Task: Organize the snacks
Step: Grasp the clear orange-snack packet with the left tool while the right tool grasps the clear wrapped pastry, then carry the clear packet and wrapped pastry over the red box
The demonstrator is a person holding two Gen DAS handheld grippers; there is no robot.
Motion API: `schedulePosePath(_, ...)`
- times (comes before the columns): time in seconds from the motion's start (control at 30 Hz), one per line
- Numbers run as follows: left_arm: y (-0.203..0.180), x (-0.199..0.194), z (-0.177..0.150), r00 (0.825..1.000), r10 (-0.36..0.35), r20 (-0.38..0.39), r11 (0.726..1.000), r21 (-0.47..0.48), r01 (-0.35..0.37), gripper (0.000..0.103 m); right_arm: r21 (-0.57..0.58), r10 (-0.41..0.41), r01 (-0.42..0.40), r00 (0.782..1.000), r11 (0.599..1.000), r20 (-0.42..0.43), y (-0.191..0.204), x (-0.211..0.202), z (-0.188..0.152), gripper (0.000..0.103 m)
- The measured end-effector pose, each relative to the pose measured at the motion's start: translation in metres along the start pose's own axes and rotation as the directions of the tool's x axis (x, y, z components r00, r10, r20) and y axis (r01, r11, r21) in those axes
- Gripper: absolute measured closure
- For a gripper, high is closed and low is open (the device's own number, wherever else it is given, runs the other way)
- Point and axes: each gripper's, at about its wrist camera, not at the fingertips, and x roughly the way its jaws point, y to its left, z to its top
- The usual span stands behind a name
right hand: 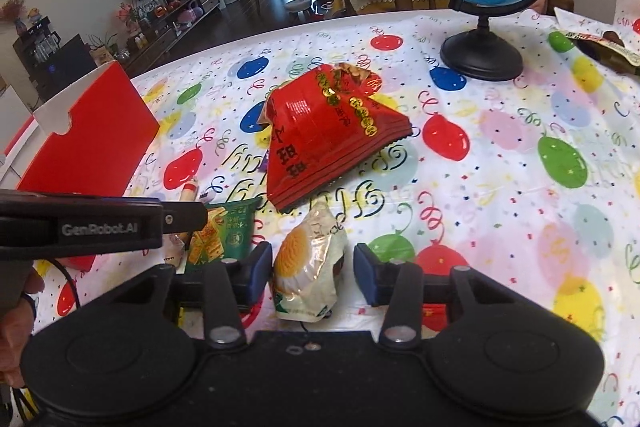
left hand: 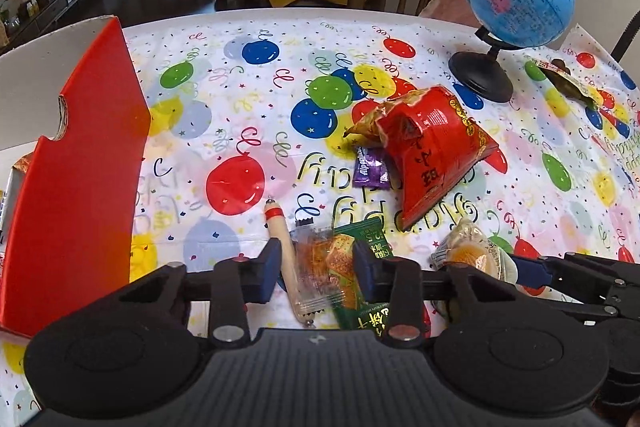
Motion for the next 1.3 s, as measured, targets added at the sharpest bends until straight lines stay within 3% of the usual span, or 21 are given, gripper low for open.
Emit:
schedulePosePath(0.07, 0.0, 0.002, -0.001, 1.0, 0.002, -0.002, 1.0, 0.003, -0.002, 0.071, -0.001, -0.002, 0.002, 1.0, 1.0, 0.001, 0.001, 0.0, -0.001, 0.066)
schedulePosePath(0.13, 0.001, 0.004, -0.001, 1.0, 0.002, -0.006, 1.0, -0.004, -0.002, 0.081, 0.001, -0.003, 0.003, 1.0, 1.0, 0.004, 0.002, -0.001, -0.001, 0.066)
schedulePosePath(0.23, 0.003, 0.004, -0.002, 1.0, 0.006, -0.003, 1.0, -0.017, -0.006, 0.085, 0.012, -0.005, 0.005, 1.0, 1.0, 0.007, 0.001, -0.001, -0.002, 0.066)
schedulePosePath(0.63, 0.007, -0.016, -0.002, 1.0, 0.015, 0.012, 0.999, -0.03, -0.014, 0.086, 0.022, -0.035, 0.034, 0.999, 0.999, 0.029, 0.007, -0.02, -0.002, 0.066)
schedulePosePath(1.3, 0.027, -0.112, -0.013, 0.994, -0.06, 0.092, 0.997, -0.05, 0.065, 0.086, -0.006, -0.058, 0.059, 0.992, 0.998, 0.115, 0.056, -0.105, -0.002, 0.066)
